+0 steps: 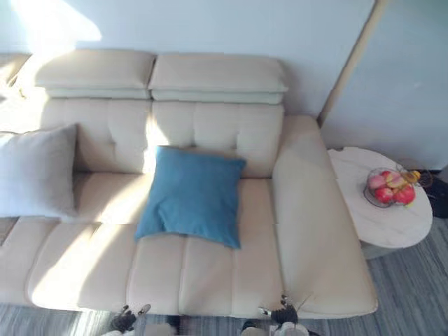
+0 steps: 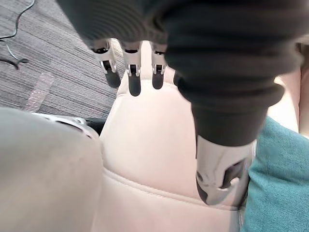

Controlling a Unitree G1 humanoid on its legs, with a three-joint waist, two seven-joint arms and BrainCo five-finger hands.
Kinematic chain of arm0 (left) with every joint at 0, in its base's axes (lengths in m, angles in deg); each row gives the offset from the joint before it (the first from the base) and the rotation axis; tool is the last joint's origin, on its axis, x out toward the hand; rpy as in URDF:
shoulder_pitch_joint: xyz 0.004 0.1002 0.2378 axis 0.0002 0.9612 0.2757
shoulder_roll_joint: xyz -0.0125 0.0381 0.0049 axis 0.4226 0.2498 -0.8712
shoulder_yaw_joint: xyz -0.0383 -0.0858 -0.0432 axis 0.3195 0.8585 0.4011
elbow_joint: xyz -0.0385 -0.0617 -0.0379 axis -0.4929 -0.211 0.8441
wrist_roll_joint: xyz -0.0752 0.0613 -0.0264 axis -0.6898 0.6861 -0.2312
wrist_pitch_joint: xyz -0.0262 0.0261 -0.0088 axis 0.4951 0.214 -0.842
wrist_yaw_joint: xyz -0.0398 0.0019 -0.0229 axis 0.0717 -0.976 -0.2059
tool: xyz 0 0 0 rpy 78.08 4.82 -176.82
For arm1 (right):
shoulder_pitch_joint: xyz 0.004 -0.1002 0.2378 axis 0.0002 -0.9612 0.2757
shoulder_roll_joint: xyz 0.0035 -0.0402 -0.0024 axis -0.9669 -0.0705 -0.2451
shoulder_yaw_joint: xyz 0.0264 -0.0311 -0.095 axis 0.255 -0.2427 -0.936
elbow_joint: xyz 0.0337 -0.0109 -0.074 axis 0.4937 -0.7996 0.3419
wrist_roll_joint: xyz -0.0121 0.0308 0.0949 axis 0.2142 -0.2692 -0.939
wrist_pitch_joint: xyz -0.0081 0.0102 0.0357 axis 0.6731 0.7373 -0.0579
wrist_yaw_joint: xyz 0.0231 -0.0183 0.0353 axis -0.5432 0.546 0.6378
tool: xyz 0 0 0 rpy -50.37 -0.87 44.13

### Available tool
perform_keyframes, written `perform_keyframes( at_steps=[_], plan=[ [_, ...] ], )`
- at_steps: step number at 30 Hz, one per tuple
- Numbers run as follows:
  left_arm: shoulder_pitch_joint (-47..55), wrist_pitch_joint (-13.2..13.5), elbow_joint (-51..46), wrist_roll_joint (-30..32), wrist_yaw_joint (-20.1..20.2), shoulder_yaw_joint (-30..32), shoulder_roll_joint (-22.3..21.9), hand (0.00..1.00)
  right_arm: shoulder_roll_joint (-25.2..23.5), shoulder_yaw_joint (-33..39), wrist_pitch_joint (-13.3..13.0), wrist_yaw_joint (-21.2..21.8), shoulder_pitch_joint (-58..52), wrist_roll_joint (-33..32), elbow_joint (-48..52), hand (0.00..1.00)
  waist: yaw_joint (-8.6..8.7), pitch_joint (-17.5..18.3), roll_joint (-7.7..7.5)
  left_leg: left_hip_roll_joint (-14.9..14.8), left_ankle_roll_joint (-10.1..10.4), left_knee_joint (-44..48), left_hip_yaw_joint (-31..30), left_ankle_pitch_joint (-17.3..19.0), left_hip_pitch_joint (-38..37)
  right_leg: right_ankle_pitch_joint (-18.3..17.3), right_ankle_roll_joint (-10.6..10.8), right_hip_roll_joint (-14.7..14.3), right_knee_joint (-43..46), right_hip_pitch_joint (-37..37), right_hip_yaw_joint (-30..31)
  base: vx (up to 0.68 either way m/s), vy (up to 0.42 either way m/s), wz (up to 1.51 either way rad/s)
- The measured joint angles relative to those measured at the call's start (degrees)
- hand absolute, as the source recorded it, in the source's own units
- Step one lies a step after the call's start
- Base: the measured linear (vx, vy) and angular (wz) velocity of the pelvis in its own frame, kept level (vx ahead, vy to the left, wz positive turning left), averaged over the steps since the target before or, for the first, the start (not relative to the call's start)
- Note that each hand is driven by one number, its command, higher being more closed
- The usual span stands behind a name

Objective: Pick up cushions and gather them together orderly.

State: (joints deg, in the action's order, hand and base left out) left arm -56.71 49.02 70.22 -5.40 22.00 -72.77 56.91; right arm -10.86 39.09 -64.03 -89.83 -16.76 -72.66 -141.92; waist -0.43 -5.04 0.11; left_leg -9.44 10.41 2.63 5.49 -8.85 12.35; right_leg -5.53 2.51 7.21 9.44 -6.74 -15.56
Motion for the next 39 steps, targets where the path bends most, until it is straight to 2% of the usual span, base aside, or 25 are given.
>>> perform_keyframes(
  at_steps=[2,3,4,5,6,7,8,9,10,12,14,15,16,18,19,20,21,22,23,24,26,28,30,33,39],
  plan=[
    [-1.3,-0.1,-1.4,-0.2,-0.1,2.3,-1.1,0.00,-1.5,0.8,-0.1,-0.4,2.1,0.0,2.5,0.00,-0.88,-1.6,-0.57,-1.5,-2.8,28.8,0.1,14.8,5.0,1.1,-0.8,1.9,2.5,-2.3,0.2,-0.20,0.061,-0.35],
    [-1.1,-0.1,-1.4,-0.2,-0.2,2.3,-1.1,0.00,-1.6,0.9,-0.1,-0.4,1.6,0.0,3.2,0.00,-0.89,-1.7,-0.71,-2.0,-2.5,34.0,0.6,16.5,4.5,1.5,-0.8,2.0,2.6,-2.1,0.5,-0.17,0.093,-0.47],
    [-0.6,-0.1,-1.4,-0.1,0.0,1.9,-1.9,0.00,-1.7,1.0,-0.1,-0.4,0.4,0.1,4.9,0.00,-0.72,-1.0,0.43,-3.1,-0.2,41.4,0.7,18.8,1.6,2.5,-0.5,1.7,2.0,-1.8,1.3,-0.15,0.153,-0.42],
    [-0.7,-0.2,-1.3,-0.1,0.0,1.8,-3.0,0.00,-1.6,1.4,0.0,-0.4,-0.2,0.1,5.8,0.00,0.15,-0.3,1.90,-3.9,0.7,42.9,0.2,19.3,-1.2,3.6,0.1,1.4,1.9,-2.3,1.8,-0.12,0.198,-0.33],
    [-0.9,-0.1,-1.3,-0.1,0.0,1.7,-3.4,0.00,-1.5,1.6,0.1,-0.4,-0.2,0.2,6.0,0.00,0.51,-0.1,2.57,-4.3,0.9,42.3,0.0,18.8,-2.0,4.1,0.5,1.3,2.2,-2.9,1.8,-0.13,0.267,0.04],
    [-3.0,-0.1,-1.4,-0.1,0.1,0.5,-3.9,0.00,-1.5,3.0,0.7,-0.4,0.3,0.5,5.8,0.00,1.25,-0.1,2.86,-2.0,3.9,35.8,1.2,22.0,-2.6,5.7,1.3,2.0,3.2,-6.6,2.4,-0.20,0.197,0.17],
    [-4.5,-0.1,-1.4,-0.1,0.0,-0.7,-2.7,0.00,-2.5,2.8,1.0,-0.1,0.7,0.5,4.8,0.00,1.66,-0.7,0.77,-0.1,3.9,30.4,1.7,22.0,-3.4,6.3,1.6,2.0,3.1,-8.9,3.6,-0.25,0.086,0.22],
    [-5.5,-0.1,-1.2,-0.1,0.1,-1.5,-1.8,0.00,-2.9,2.7,1.2,-0.1,1.0,0.5,4.0,0.00,1.90,-1.0,-0.39,0.6,3.6,26.9,1.7,22.2,-4.0,7.1,1.0,1.2,2.1,-9.3,3.7,-0.27,0.001,0.08],
    [-6.2,-0.1,-0.8,-0.1,0.1,-2.5,-1.1,0.00,-2.4,3.0,1.2,-0.2,1.3,0.6,4.1,0.00,1.87,-1.6,-0.62,1.6,1.4,21.9,1.8,23.6,-5.6,10.4,-0.5,1.4,0.5,-10.1,3.3,-0.22,0.039,0.00],
    [-7.0,-0.1,-0.1,-0.1,0.1,-2.9,-1.0,0.00,-1.7,3.0,1.3,-0.4,2.1,0.9,3.8,0.00,1.79,-3.3,-0.58,3.3,-2.3,16.2,3.2,25.7,-8.8,11.5,0.1,1.3,0.6,-11.0,4.9,-0.28,0.170,-0.44],
    [-7.0,-0.1,0.2,-0.1,-0.1,-2.9,-0.7,0.00,-1.6,2.0,1.4,-0.4,3.8,1.3,3.3,0.00,1.00,-5.4,-1.63,4.7,-3.4,15.1,6.0,25.5,-10.8,14.0,0.8,2.2,-0.1,-11.3,7.1,-0.36,0.104,-0.78],
    [-6.3,-0.1,0.9,-0.1,-0.6,-2.8,-0.7,0.00,-1.5,1.2,1.7,-0.4,3.9,2.6,3.2,0.00,0.81,-5.4,-2.01,5.1,-5.0,15.7,8.8,25.5,-10.5,16.3,1.0,2.7,-1.4,-11.4,6.9,-0.43,0.000,-0.74],
    [-5.5,-0.1,0.9,-0.1,-0.9,-2.6,-1.2,0.00,-1.6,0.8,1.9,-0.3,4.1,3.3,3.0,0.00,0.39,-5.7,-1.41,4.4,-6.2,16.1,10.9,25.5,-10.4,15.6,0.6,3.1,0.2,-12.5,6.6,-0.39,-0.024,-0.75],
    [-4.8,-0.3,1.5,-0.1,-1.2,-1.7,-1.6,0.00,-1.6,0.5,2.4,-0.3,3.3,3.3,2.1,0.00,0.25,-6.1,-0.29,1.8,-5.7,16.6,11.5,24.7,-10.3,7.7,-2.9,2.7,15.3,-14.8,4.7,-0.25,-0.101,-0.30],
    [-4.1,-0.3,1.6,-0.1,-1.2,-1.6,-1.7,0.00,-1.5,0.8,2.3,-0.3,2.7,3.3,2.5,0.00,0.22,-5.9,-0.02,0.9,-5.3,16.4,11.5,24.2,-10.2,4.9,-2.9,2.7,20.3,-15.4,4.8,-0.17,-0.201,-0.02],
    [-3.5,-0.5,1.6,-0.2,-1.2,-0.9,-1.4,0.00,-1.6,1.5,2.3,-0.4,2.2,3.3,2.4,0.00,0.10,-5.9,0.01,-0.4,-4.1,16.1,10.9,23.4,-10.2,0.5,-1.8,3.1,29.0,-15.1,5.8,-0.07,-0.189,0.01],
    [-3.0,-0.5,1.4,-0.3,-1.2,-0.3,-1.4,0.00,-1.8,1.8,2.3,-0.4,1.7,3.3,2.4,0.00,-0.05,-5.5,-0.35,-0.8,-3.6,16.0,10.7,23.0,-9.9,-1.1,-1.2,3.5,31.6,-14.8,6.4,-0.06,-0.339,0.22],
    [-2.8,-0.7,1.5,-0.1,-1.2,0.2,-0.8,0.00,-2.4,2.1,2.3,-0.4,0.2,3.3,2.3,0.00,-0.21,-4.2,-1.76,-1.2,-2.2,16.0,9.1,22.2,-9.0,-5.2,1.0,4.9,33.5,-12.8,8.7,0.00,-0.371,0.42],
    [-3.0,-1.1,1.6,0.5,-1.2,0.4,0.1,0.00,-3.8,2.4,2.3,-0.4,-1.5,3.3,2.1,0.00,-0.31,-2.8,-3.99,-0.6,-1.3,15.7,7.4,21.3,-7.8,-9.9,3.3,4.3,28.5,-10.1,9.6,-0.01,-0.384,0.47],
    [-3.0,-1.2,1.7,0.9,-1.2,1.1,0.1,0.00,-3.7,2.6,2.4,-0.4,-1.9,3.3,2.1,0.00,-0.40,-2.5,-3.67,-0.7,-0.8,15.0,6.8,21.1,-7.4,-11.8,2.6,3.3,25.2,-8.7,9.5,-0.01,-0.357,0.22],
    [-2.9,-1.4,3.1,1.4,-1.2,2.6,-2.8,0.00,-2.8,4.9,2.5,-0.5,-1.8,3.1,1.7,0.00,-0.52,-1.4,0.34,-3.2,-1.6,11.1,3.5,19.0,-7.4,-8.8,-0.5,-1.3,15.9,-5.7,7.1,-0.03,-0.219,0.00],
    [-2.7,-1.5,4.1,1.7,-1.1,2.3,-3.2,0.00,-1.5,5.2,2.4,-0.4,-1.3,3.1,-1.5,0.00,-0.59,-0.6,1.48,-3.2,-2.0,6.8,1.8,16.2,-9.4,-6.3,-1.1,-3.1,11.1,-3.2,6.4,-0.03,-0.098,0.07],
    [-2.7,-1.5,4.5,1.9,-1.0,2.1,-3.1,0.00,-1.2,6.1,2.5,-0.4,-1.0,3.1,-2.8,0.00,-0.57,-0.5,1.42,-3.3,-2.7,3.1,1.6,13.7,-11.3,-4.4,-1.3,-4.1,7.3,-1.0,5.9,-0.04,-0.068,0.11],
    [-2.9,-1.5,4.6,2.2,-0.9,1.8,-2.5,0.00,-0.7,7.2,2.6,-0.4,-1.1,2.7,-3.7,0.00,-0.59,-0.2,1.14,-2.5,-2.2,1.9,1.4,12.7,-11.4,-2.5,-0.8,-4.3,4.2,0.2,5.5,-0.03,0.043,0.08],
    [-2.7,-2.3,5.1,2.3,-0.6,1.7,-0.5,0.00,-1.3,9.1,2.9,-0.3,-0.8,2.8,-6.6,0.00,-0.40,0.8,-0.75,0.3,-2.4,1.5,0.2,12.4,-11.9,0.5,1.1,-2.1,-0.9,4.0,5.3,0.01,0.114,0.13]
  ],
)
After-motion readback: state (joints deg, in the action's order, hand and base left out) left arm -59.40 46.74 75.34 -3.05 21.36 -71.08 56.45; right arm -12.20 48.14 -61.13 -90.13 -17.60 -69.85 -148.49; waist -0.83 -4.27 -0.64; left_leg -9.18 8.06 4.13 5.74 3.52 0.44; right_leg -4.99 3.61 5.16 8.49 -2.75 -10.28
